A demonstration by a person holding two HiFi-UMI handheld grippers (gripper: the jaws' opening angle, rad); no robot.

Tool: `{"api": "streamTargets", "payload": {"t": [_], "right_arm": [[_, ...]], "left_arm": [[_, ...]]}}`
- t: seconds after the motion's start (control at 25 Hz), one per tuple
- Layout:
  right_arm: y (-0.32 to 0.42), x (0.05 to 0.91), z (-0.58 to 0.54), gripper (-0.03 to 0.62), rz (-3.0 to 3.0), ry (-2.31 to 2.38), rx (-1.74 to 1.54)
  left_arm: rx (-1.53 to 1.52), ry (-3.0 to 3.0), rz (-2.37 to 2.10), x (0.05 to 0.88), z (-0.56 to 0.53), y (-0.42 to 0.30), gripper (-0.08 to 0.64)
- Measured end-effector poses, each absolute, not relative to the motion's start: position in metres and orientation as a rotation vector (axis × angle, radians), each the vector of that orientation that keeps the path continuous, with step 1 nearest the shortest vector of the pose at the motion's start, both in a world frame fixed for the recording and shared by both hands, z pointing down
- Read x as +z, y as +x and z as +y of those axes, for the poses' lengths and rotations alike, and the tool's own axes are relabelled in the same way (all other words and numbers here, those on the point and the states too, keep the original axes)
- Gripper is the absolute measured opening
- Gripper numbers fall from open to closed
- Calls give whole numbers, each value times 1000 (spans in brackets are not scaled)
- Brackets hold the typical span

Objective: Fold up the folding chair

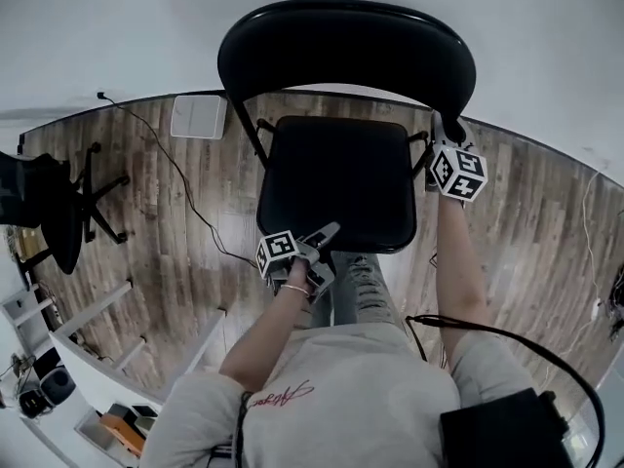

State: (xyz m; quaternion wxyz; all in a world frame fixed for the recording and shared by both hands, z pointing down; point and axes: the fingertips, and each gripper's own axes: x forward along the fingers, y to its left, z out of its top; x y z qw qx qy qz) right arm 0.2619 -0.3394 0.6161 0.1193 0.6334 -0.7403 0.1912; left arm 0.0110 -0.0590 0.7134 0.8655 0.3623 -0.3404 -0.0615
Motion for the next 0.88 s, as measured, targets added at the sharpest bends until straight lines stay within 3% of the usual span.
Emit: {"api": "streamTargets", "payload": {"t": [0.56,0.88], "right_arm": [[267,604,-401,52,-2173,1868,546],[265,576,-430,52,-2159,1851,480]], "left_arm": [[-137,805,-773,656,-154,20,262],[-181,1016,-763,600,-258,29,188]]}}
